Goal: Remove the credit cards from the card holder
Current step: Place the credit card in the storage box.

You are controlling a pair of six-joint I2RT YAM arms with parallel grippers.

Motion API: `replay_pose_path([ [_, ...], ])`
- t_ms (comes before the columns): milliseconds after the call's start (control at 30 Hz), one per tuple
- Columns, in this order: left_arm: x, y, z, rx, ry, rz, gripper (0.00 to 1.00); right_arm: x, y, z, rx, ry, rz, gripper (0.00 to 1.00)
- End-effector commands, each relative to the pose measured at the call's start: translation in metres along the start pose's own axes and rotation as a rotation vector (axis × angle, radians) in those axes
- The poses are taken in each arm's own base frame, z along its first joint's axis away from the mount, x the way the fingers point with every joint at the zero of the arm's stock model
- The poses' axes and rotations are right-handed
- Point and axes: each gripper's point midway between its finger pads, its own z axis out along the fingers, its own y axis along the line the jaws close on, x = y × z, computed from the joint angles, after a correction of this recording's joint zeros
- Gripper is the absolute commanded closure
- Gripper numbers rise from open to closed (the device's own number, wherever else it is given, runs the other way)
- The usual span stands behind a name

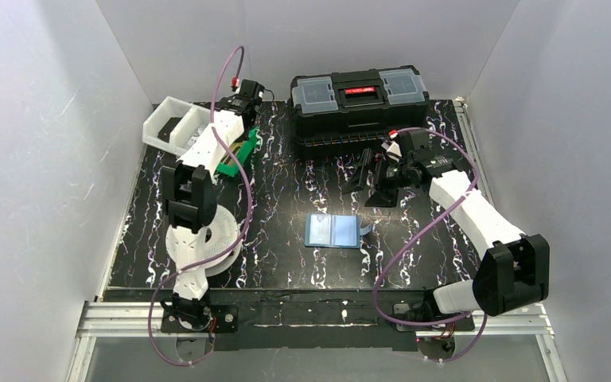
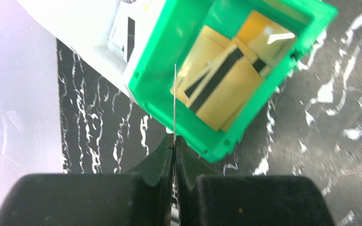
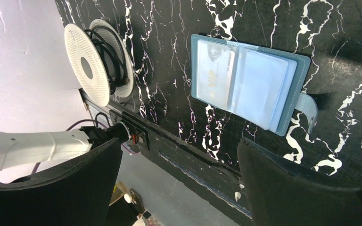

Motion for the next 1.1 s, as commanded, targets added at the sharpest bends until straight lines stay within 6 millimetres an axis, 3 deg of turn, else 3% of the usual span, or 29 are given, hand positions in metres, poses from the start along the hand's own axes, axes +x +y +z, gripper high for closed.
replay_pose_path([
  [0, -0.023, 0.033, 0.003, -0.151, -0.017, 0.066, 1.0, 0.006, -0.005, -0.006, 0.018, -0.012, -0.015, 0.02],
  [267, -0.011, 0.023, 0.035, -0.155, 0.054, 0.112, 1.0, 0.007, -0.007, -0.009, 0.031, -0.017, -0.019, 0.02],
  [700, -0.009, 0.015, 0.031, -0.064, 0.072, 0.077, 0.44, 0.005, -0.015, -0.005, 0.074, -0.013, -0.015, 0.02],
  [1067, -0.022, 0.026, -0.004, 0.007, 0.025, -0.007, 0.23, 0.006, -0.024, -0.002, 0.12, -0.006, -0.011, 0.02],
])
